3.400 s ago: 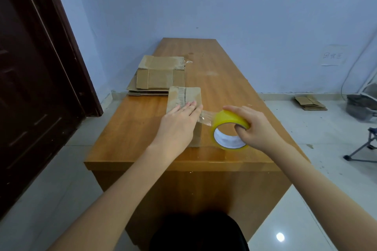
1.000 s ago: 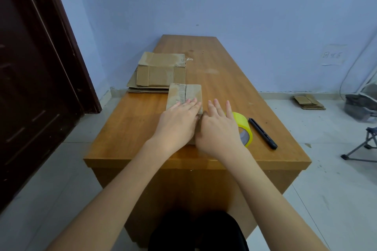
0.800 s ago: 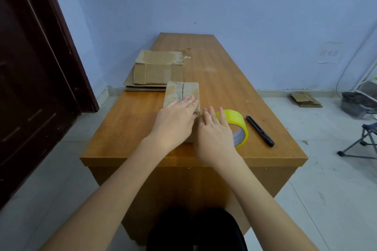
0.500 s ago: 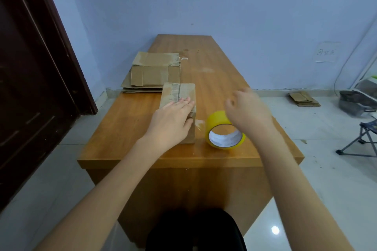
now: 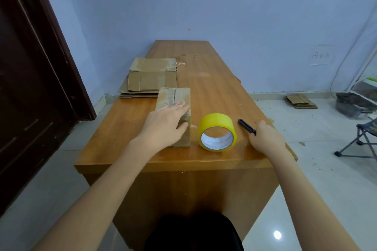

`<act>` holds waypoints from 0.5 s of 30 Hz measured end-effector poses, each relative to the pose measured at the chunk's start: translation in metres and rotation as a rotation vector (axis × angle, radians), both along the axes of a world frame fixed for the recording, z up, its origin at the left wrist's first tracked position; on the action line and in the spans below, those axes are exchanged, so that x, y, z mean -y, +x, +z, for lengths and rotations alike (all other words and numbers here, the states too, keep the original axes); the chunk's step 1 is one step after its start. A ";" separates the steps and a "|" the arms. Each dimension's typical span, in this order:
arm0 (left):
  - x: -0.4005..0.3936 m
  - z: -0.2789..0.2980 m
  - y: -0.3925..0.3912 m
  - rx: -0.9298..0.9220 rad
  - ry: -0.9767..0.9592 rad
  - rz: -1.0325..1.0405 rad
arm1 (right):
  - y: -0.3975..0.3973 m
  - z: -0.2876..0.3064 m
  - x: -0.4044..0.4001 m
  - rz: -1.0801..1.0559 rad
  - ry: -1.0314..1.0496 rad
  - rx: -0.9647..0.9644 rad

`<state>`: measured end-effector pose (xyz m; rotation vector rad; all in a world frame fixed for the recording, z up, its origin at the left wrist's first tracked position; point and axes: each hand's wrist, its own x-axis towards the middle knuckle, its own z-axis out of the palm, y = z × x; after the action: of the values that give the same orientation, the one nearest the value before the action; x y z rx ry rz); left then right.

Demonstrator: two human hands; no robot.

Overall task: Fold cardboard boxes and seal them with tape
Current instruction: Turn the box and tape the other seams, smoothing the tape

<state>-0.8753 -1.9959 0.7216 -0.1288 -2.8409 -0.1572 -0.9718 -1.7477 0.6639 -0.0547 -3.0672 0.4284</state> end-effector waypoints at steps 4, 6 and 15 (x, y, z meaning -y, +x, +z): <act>0.002 0.001 -0.003 0.000 0.012 -0.011 | 0.015 0.020 0.006 0.034 -0.243 -0.100; 0.002 0.001 -0.003 0.001 0.013 -0.015 | 0.028 0.037 0.013 0.095 -0.362 -0.104; 0.006 0.007 -0.004 0.082 0.019 -0.021 | 0.088 0.068 0.053 0.368 -0.636 0.007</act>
<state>-0.8795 -2.0015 0.7283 -0.1518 -2.9196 -0.1982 -0.8841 -1.8008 0.7317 0.4892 -2.8014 1.3959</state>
